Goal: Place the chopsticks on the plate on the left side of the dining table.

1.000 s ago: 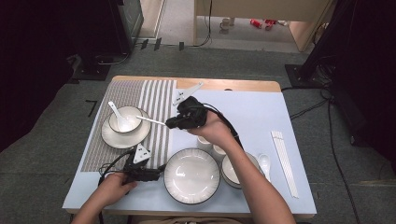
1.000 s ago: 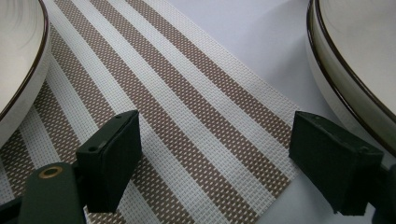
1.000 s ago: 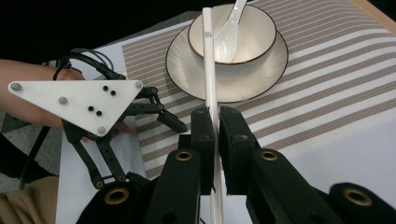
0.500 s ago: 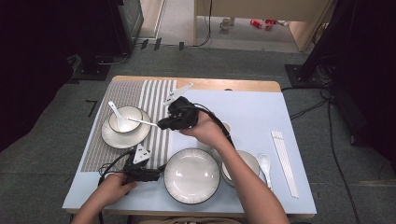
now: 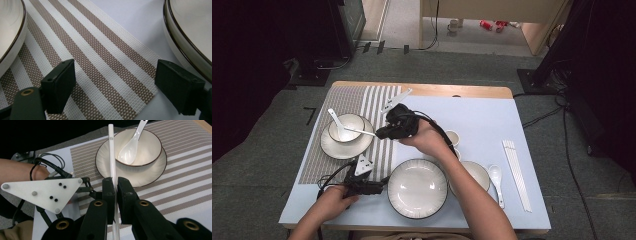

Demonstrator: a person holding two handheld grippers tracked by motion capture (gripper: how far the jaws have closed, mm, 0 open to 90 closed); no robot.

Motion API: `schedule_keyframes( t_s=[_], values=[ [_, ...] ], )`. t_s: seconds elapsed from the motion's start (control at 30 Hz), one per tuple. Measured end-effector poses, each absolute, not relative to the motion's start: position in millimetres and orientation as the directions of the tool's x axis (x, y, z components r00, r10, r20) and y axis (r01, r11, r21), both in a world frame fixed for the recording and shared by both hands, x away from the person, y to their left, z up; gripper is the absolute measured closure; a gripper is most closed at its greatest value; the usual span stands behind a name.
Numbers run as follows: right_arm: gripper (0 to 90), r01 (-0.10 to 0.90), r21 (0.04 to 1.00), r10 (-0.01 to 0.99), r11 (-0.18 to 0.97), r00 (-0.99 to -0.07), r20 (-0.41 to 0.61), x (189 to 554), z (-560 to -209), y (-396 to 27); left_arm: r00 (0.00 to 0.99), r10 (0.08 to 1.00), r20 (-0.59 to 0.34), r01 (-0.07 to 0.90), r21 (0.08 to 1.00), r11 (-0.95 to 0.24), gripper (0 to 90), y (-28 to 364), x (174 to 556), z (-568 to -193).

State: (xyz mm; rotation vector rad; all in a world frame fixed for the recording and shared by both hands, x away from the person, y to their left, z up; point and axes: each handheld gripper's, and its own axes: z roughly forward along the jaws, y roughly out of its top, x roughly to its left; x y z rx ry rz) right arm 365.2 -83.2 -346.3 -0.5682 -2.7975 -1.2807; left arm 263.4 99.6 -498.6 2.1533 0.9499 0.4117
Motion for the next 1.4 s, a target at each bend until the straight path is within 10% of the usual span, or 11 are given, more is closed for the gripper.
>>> schedule_keyframes(
  t_s=[1.4],
  values=[
    [85.2,0.284,0.735,0.277,0.615,-0.951,0.136,374.0,-352.0,-43.2,0.679,0.734,-0.008,0.501,0.736,-0.455,17.1,100.9,262.6,-498.9]
  ],
)
